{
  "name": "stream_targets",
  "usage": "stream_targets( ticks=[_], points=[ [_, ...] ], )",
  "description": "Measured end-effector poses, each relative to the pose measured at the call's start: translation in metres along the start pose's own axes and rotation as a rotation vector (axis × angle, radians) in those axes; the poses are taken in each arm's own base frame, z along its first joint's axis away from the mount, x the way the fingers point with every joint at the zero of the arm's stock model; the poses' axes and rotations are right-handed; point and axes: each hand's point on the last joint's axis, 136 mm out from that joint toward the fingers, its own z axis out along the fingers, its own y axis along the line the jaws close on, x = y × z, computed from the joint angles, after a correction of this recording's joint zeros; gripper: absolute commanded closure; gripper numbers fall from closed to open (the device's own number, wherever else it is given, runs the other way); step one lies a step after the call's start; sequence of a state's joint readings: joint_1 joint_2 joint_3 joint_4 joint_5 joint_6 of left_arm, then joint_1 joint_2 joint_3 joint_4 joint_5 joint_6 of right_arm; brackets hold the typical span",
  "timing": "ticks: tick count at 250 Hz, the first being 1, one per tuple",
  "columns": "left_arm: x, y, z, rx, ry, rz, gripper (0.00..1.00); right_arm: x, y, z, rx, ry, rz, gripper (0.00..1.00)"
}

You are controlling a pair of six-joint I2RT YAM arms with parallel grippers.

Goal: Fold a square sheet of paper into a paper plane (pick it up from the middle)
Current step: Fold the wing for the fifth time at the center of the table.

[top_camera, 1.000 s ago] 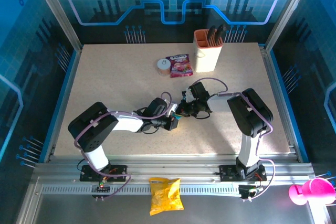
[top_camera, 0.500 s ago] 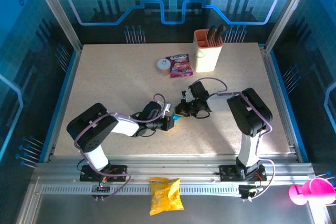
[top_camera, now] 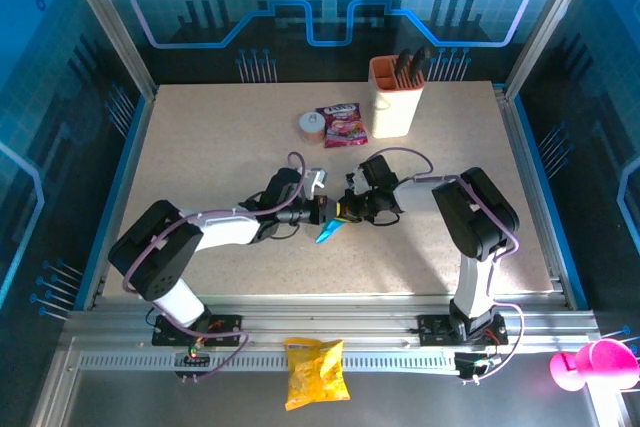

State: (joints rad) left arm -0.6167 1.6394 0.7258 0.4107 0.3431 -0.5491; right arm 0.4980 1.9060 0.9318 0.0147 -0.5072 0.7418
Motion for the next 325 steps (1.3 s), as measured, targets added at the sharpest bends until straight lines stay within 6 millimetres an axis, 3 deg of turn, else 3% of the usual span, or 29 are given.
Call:
stream_targets(
  ticks=[44,140,189,248,289,325],
  points=[
    [0.018,0.026,0.012,-0.04,0.083,-0.029,1.0,0.0,0.0,0.0,0.001,0.004,0.001,1.0],
    [0.018,0.025,0.011,-0.015,0.079,-0.006,1.0,0.0,-0.001,0.0,-0.004,0.008,0.006,1.0],
    [0.047,0.025,-0.007,-0.015,0.101,-0.001,1.0,0.0,-0.001,0.0,-0.007,0.01,0.008,1.0],
    [0.04,0.015,-0.01,-0.002,0.09,0.018,1.0,0.0,0.0,0.0,-0.009,0.011,0.009,1.0],
    [0.029,0.011,0.0,0.002,0.097,0.046,1.0,0.0,-0.001,0.001,-0.011,0.016,0.012,1.0],
    [0.034,0.015,0.007,-0.009,0.128,0.061,1.0,0.001,-0.001,0.001,-0.013,0.017,0.012,1.0]
  ],
)
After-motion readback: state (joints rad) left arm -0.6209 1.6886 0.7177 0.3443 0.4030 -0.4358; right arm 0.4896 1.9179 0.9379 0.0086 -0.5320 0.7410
